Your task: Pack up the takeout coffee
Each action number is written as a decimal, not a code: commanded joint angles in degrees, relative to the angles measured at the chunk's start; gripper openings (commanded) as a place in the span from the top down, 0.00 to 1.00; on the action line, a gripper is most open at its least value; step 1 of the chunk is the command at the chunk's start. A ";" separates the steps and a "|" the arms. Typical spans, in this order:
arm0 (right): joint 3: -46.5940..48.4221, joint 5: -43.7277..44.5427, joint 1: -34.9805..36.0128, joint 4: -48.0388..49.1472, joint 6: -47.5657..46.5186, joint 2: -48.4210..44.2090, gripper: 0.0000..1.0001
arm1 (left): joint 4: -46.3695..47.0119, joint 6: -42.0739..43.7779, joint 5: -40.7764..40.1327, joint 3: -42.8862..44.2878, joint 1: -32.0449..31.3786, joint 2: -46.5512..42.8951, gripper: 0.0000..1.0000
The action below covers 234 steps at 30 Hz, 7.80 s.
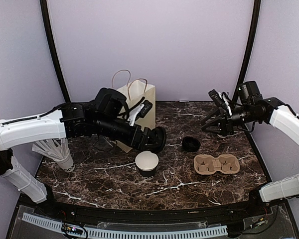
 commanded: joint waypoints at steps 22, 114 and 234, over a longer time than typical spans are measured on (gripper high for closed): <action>-5.77 4.55 -0.29 7.97 3.05 -3.38 0.60 | -43.83 18.51 -11.58 21.86 0.29 15.86 0.24; 0.29 9.79 14.55 12.11 26.71 15.68 0.59 | -8.12 -11.55 -28.68 -8.78 -4.91 -6.59 0.15; 22.43 -1.25 21.13 -2.72 16.99 43.52 0.44 | 14.20 -25.44 -18.02 -27.11 -4.20 -6.04 0.23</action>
